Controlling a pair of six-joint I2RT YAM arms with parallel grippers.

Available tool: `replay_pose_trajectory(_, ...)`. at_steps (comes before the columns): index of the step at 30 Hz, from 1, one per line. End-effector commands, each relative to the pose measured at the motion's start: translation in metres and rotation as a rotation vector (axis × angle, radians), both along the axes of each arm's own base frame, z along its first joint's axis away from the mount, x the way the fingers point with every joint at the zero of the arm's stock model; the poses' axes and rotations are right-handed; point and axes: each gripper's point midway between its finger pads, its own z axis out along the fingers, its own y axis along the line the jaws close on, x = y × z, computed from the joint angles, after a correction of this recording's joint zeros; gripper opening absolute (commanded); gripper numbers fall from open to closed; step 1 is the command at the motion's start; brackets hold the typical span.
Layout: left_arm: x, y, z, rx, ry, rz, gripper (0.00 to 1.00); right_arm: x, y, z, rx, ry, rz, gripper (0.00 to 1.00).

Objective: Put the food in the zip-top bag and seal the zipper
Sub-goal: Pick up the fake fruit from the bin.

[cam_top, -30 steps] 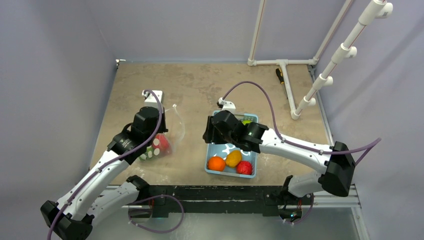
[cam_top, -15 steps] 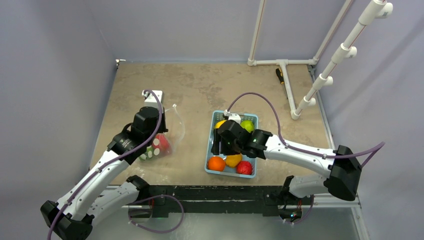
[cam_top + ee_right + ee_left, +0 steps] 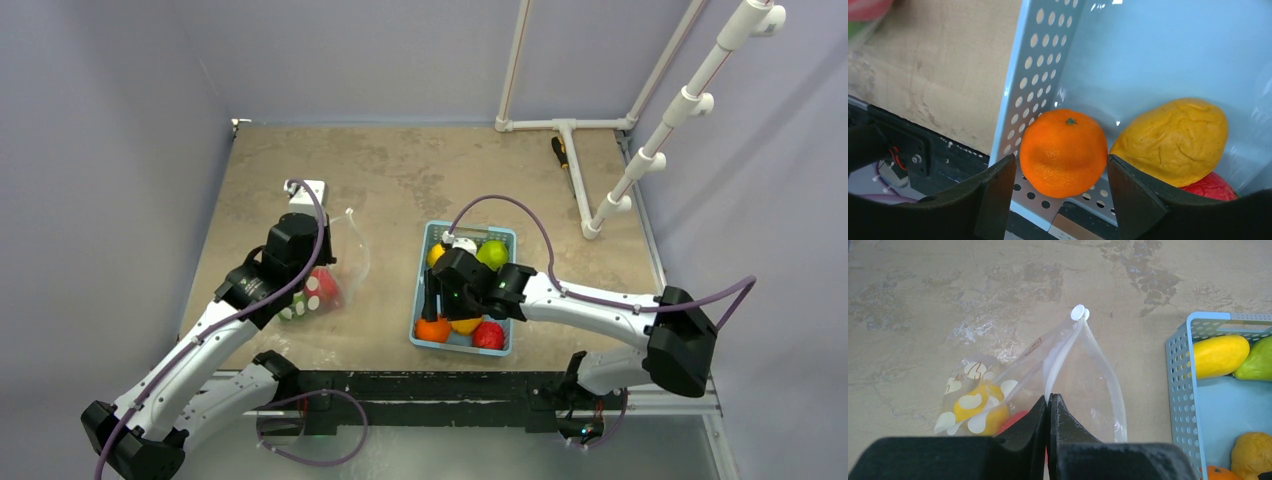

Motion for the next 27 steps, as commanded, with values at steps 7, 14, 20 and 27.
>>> replay_pose_trajectory(7, 0.005, -0.003, 0.008, -0.01, -0.034, -0.002, 0.0, -0.015, 0.009, -0.014, -0.01, 0.034, 0.07, 0.73)
replay_pose_trajectory(14, 0.005, -0.003, 0.008, -0.01, -0.035, -0.003, 0.0, -0.021, 0.009, -0.027, -0.04, 0.052, 0.087, 0.77)
replay_pose_trajectory(20, 0.005, -0.002, 0.008, -0.009, -0.035, -0.001, 0.0, -0.022, 0.01, -0.037, -0.055, 0.061, 0.085, 0.79)
replay_pose_trajectory(27, 0.005, -0.003, 0.009, -0.01, -0.036, -0.003, 0.0, -0.019, 0.006, -0.035, -0.066, 0.045, 0.054, 0.55)
